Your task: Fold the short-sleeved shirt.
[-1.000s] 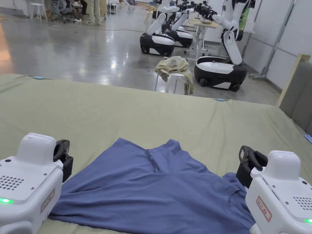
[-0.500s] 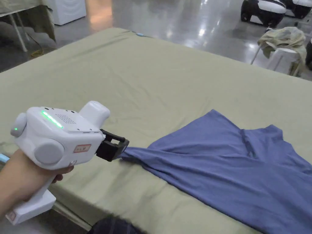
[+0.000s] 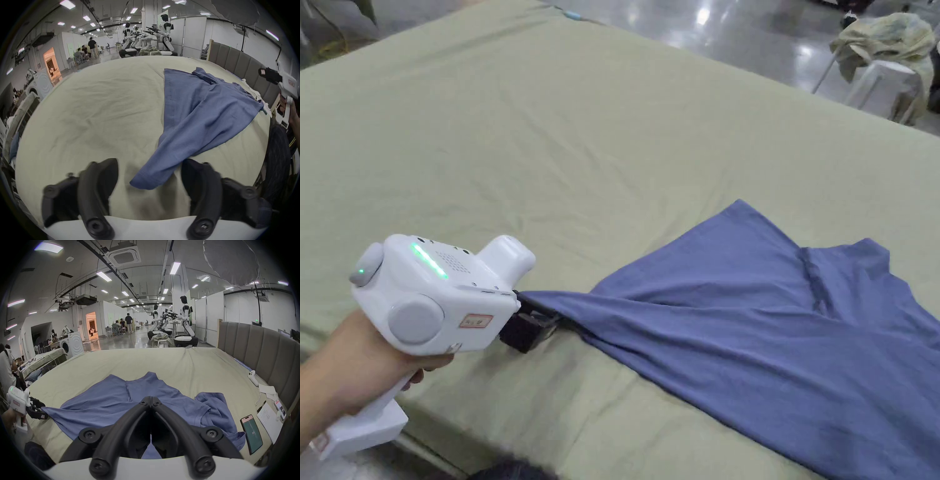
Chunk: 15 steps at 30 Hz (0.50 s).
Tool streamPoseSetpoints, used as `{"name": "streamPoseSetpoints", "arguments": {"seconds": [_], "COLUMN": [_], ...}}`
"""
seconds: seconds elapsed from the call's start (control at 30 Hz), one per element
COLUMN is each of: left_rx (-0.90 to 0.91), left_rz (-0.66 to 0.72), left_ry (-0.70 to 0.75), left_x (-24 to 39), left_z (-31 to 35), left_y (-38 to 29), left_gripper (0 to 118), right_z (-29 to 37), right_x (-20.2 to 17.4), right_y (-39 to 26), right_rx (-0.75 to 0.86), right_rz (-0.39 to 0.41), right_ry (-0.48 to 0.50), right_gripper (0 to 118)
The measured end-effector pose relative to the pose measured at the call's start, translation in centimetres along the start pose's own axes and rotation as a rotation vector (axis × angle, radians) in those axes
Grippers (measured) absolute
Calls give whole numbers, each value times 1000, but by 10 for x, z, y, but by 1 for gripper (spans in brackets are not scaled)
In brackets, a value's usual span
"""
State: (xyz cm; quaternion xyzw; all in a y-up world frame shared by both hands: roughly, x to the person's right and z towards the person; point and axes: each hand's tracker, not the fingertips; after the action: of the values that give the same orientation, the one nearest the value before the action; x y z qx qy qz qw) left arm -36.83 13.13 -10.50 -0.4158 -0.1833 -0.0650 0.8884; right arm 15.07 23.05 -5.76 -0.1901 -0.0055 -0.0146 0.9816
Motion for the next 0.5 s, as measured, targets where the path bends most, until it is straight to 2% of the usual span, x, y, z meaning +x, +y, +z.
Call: {"name": "streamPoseSetpoints", "arguments": {"seconds": [0.03, 0.17, 0.2, 0.27, 0.33, 0.43, 0.5], "left_rx": [5, -31, 5, 16, 55, 84, 104], "left_rz": [30, 71, 35, 49, 72, 80, 97], "left_ry": [-35, -97, -40, -54, -46, -47, -42], "left_x": [-1, -1, -5, -6, -1, 5, 13], "left_z": [-2, 7, 8, 15, 23, 32, 34], "left_y": [0, 5, 3, 8, 11, 21, 23], "left_gripper": [8, 5, 5, 5, 5, 5, 5], "right_z": [-3, -9, -11, -16, -27, -56, -90], "right_x": [1, 5, 7, 13, 24, 48, 72], "right_y": [0, 0, 1, 2, 6, 11, 16], "right_rx": [-6, -26, -28, -35, -54, -114, -175], "right_rz": [0, -5, -4, 7, 32, 130, 159], "right_ry": [-4, -7, -7, -11, -26, -77, -65], "right_gripper": [0, 0, 0, 0, 0, 0, 0]}}
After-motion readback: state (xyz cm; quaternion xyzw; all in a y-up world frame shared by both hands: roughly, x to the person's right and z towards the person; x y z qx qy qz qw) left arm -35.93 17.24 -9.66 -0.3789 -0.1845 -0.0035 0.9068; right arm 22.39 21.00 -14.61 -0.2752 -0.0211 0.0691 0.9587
